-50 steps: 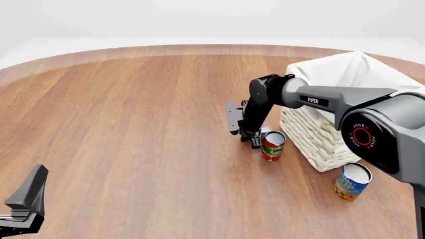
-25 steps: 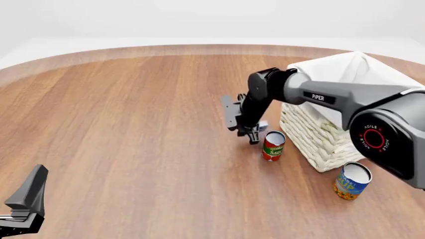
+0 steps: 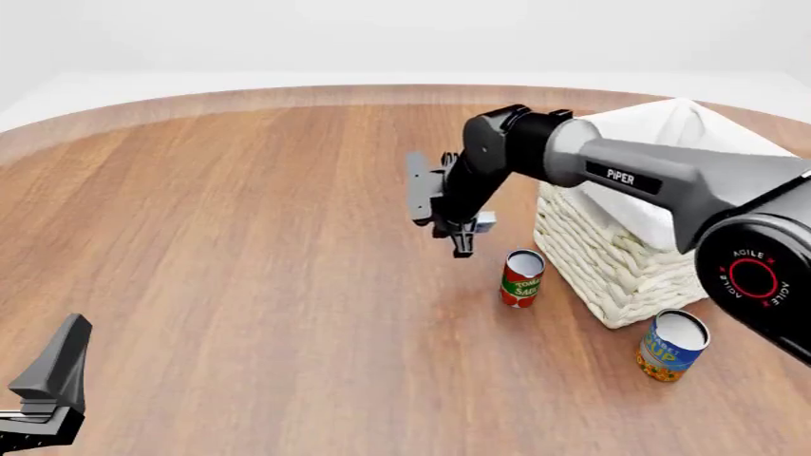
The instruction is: Pick up the alphabet soup and the cream cheese box, and put them in the basket.
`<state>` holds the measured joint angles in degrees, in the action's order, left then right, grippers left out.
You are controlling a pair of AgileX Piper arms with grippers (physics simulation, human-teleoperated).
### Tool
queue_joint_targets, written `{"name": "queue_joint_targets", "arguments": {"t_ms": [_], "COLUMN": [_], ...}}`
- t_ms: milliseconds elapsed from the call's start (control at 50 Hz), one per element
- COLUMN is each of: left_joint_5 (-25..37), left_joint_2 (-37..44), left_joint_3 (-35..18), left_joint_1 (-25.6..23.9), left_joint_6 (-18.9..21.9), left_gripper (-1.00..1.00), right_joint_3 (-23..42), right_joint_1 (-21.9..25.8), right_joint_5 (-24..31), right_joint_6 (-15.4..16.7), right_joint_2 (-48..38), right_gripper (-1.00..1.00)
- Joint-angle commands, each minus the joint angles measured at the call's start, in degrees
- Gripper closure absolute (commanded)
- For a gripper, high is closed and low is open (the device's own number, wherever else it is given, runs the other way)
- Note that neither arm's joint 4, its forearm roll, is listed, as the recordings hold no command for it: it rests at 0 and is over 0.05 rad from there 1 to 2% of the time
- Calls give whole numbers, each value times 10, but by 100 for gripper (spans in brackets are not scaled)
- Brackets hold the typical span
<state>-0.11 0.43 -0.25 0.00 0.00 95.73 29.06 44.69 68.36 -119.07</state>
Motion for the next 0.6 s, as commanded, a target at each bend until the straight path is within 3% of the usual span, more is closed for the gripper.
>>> {"name": "queue_joint_targets", "arguments": {"t_ms": [20,100,600], "left_joint_5": [0,0,0], "left_joint_2": [0,0,0], "left_joint_3": [0,0,0], "left_joint_1": [0,0,0], "left_joint_6": [0,0,0], "left_gripper": [-100,-100,-100], "right_joint_3": [-4,-11,-85], "right_joint_1": [8,23,26], "right_joint_5": [-18,-25,-98], "right_joint_6": [-57,-96,-191], "right_joint_2": [20,32,89], "right_gripper": [100,100,100]}}
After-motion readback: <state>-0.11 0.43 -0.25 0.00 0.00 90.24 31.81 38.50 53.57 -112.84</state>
